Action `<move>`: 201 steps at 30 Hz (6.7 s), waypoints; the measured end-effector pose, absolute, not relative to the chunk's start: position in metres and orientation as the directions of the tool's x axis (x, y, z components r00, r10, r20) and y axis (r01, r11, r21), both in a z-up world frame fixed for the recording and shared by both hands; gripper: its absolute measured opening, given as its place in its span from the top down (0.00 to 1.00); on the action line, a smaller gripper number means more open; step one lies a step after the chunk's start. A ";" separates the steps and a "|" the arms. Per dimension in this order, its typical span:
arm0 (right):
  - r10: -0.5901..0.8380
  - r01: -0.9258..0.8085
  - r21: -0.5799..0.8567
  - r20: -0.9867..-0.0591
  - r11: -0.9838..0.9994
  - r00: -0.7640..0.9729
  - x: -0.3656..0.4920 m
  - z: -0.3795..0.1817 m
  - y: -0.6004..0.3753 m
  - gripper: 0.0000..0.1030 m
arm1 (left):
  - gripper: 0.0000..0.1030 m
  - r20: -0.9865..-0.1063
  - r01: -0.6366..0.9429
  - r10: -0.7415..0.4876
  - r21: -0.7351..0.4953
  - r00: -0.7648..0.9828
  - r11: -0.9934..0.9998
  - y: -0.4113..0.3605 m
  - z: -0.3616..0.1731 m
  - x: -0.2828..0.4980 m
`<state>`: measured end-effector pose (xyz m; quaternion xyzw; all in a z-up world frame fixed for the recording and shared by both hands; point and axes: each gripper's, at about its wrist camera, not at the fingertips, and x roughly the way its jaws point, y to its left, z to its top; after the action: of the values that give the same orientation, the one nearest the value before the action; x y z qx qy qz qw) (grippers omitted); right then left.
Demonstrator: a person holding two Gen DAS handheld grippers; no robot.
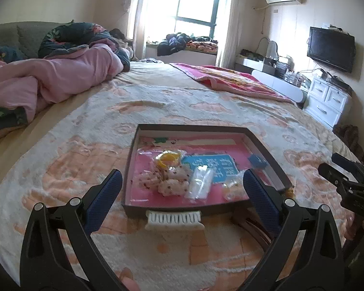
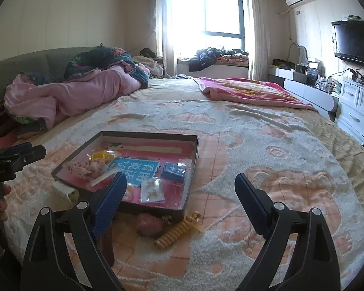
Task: Organize jewelry
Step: 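Withdraw both tools toward the brown claw clip and orange spiral hair tie, then grasp the brown claw clip with the left tool while the right tool grasps the orange spiral hair tie, then carry the claw clip with the left tool over the tray while the right tool carries the spiral tie there, then open both tools to drop the claw clip and spiral tie in the tray, then grasp the white claw clip with the left tool while the right tool grasps the pink pom-pom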
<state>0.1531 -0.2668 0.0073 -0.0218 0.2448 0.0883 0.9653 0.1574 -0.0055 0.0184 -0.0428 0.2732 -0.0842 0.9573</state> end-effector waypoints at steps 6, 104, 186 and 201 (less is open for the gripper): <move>0.159 -0.183 -0.002 -0.490 0.983 0.857 0.145 0.002 -0.268 0.15 | 0.11 -0.528 0.160 -0.205 -0.131 0.824 0.978 -0.015 0.013 0.148; 0.308 -0.205 0.240 -0.570 0.949 0.762 0.166 -0.020 -0.274 0.83 | 0.97 -0.603 0.283 -0.323 -0.165 0.729 0.945 -0.071 -0.015 0.167; 0.304 -0.287 0.123 -0.571 0.950 0.763 0.197 -0.023 -0.244 0.32 | 0.24 -0.597 0.113 -0.186 -0.159 0.780 0.981 -0.001 -0.024 0.190; 0.301 -0.289 0.130 -0.661 0.948 0.687 0.182 -0.059 -0.238 0.27 | 0.19 -0.669 0.070 -0.159 -0.158 0.726 0.985 0.011 -0.047 0.169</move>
<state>0.1821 -0.2384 -0.0591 0.0078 0.3614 0.1606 0.9184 0.1691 0.0111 -0.0475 -0.0611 0.3652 -0.0617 0.9269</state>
